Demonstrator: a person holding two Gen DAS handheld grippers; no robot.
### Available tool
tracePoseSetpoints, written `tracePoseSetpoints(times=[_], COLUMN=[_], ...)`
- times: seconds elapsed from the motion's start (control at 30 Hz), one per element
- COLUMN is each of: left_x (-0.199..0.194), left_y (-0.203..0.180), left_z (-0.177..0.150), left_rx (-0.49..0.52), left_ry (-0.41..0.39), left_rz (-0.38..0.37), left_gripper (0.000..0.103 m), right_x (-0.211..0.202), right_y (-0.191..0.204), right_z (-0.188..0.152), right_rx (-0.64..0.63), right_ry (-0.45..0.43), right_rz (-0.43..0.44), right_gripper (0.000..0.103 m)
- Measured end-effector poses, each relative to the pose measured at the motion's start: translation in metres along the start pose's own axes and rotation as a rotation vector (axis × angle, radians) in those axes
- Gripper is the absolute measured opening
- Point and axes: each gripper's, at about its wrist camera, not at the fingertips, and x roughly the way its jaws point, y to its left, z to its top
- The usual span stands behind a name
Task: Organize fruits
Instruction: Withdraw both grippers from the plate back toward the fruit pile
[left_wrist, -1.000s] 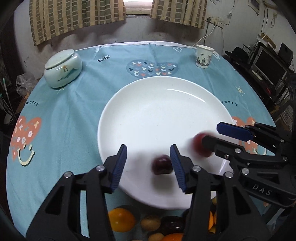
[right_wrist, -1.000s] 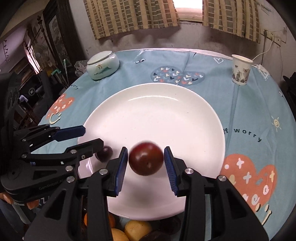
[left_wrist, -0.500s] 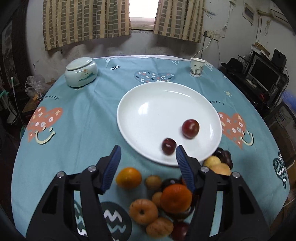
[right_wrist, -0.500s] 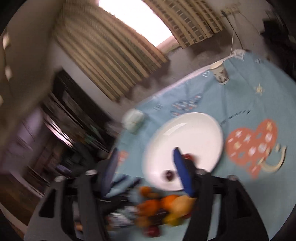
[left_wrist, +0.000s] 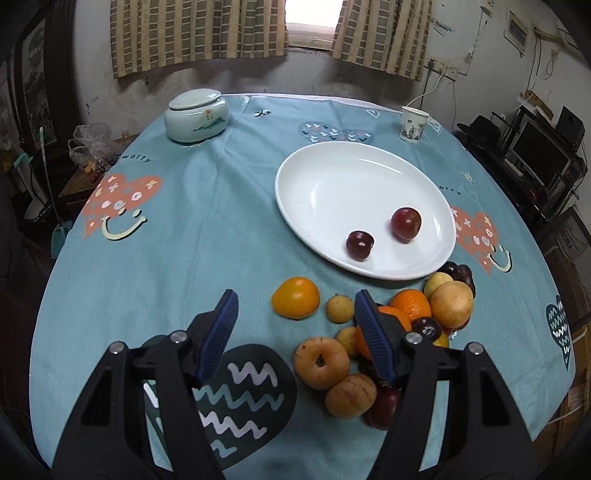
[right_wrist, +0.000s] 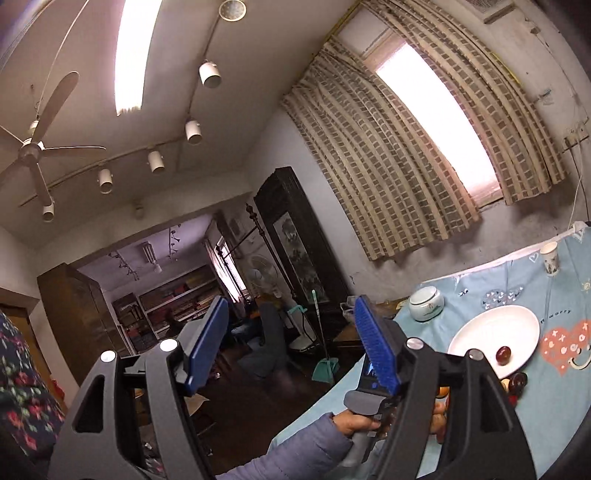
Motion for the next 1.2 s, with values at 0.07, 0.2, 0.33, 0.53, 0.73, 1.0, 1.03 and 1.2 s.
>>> tracePoseSetpoints(times=[0.07,0.2,0.33,0.53,0.73,1.0,1.03,1.2], left_x=[-0.001,0.003,0.003,-0.001,-0.004,-0.013,-0.015,-0.015], left_y=[0.0,-0.001,-0.002,-0.005,0.0,0.011,0.012,0.016], left_z=[-0.004,-0.012,-0.016,-0.02,-0.023,-0.044,-0.047,-0.065], left_rx=[0.009,0.013,0.014,0.028,0.021,0.033,0.037,0.075], left_ry=[0.005,0.026,0.03,0.021,0.021,0.011,0.008,0.01], left_rz=[0.007,0.014,0.004,-0.01,-0.008,-0.002,0.002,0.032], left_gripper=[0.068,0.068,0.068,0.068,0.069,0.069,0.071,0.071], right_x=[0.002,0.004,0.012,0.012,0.014,0.055,0.062,0.122], right_y=[0.003,0.009,0.015,0.014,0.009,-0.029,-0.053,-0.182], right_z=[0.002,-0.002,-0.011,-0.018,-0.018,-0.065,-0.078,-0.193], right_rx=[0.012,-0.014,-0.01,-0.007,0.039,-0.17,-0.196,-0.337], right_ry=[0.013,0.034,0.065,0.044,0.048,0.255,0.294,0.762], right_rz=[0.002,0.019,0.026,0.01,0.016,-0.086,-0.173,-0.649], right_gripper=[0.071,0.073,0.086,0.09,0.094,0.096,0.097,0.088])
